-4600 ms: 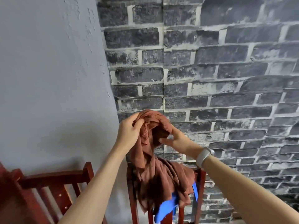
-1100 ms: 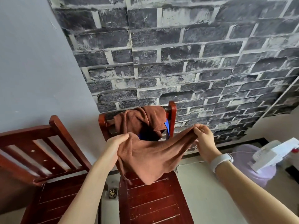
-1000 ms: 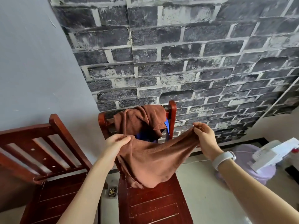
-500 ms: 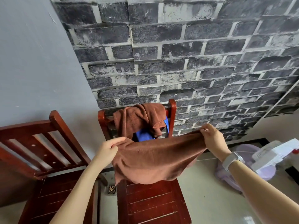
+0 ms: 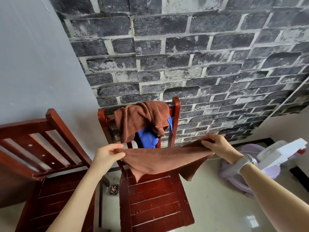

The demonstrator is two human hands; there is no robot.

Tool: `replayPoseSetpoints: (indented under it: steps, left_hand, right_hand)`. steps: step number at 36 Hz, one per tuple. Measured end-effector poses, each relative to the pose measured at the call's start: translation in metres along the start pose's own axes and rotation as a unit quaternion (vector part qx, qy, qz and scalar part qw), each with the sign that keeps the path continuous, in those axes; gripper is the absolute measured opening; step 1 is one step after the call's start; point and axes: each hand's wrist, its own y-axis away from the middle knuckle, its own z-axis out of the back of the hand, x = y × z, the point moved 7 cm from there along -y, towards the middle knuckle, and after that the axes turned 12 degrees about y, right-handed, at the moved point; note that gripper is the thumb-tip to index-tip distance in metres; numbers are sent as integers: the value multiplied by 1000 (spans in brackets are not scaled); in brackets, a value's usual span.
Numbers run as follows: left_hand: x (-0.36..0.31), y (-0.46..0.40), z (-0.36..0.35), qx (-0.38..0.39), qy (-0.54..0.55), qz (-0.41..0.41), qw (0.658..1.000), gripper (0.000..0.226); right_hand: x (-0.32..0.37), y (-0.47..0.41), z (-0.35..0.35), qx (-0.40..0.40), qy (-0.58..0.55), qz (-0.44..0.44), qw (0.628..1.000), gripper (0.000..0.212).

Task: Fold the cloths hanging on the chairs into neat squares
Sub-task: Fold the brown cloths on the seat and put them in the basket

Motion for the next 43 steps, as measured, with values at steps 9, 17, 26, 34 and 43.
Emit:
replayPoseSetpoints:
  steps: [9,17,26,34,43]
  left_hand:
    - [38,-1,-19,72,-319,-43,944,32]
    - [36,-8,-10,-41,-451,-105,886,17]
    - [26,-25,6,-138,-486,-200,840,17]
    - [81,-2,8,-140,-445,-243,851,22]
    - [225,23,-20,21,-485,-150,862,33]
  right_hand:
    - [-6,18,-49,200,232,28,952,23]
    - [-16,3,-58,77,348,-13,934,28]
    - [6,-5,-68,-100,316,7,944,25]
    - [-8,27,-105,-175,293,39,939,35]
    - [-94,80,-227,23,323,20,946,26]
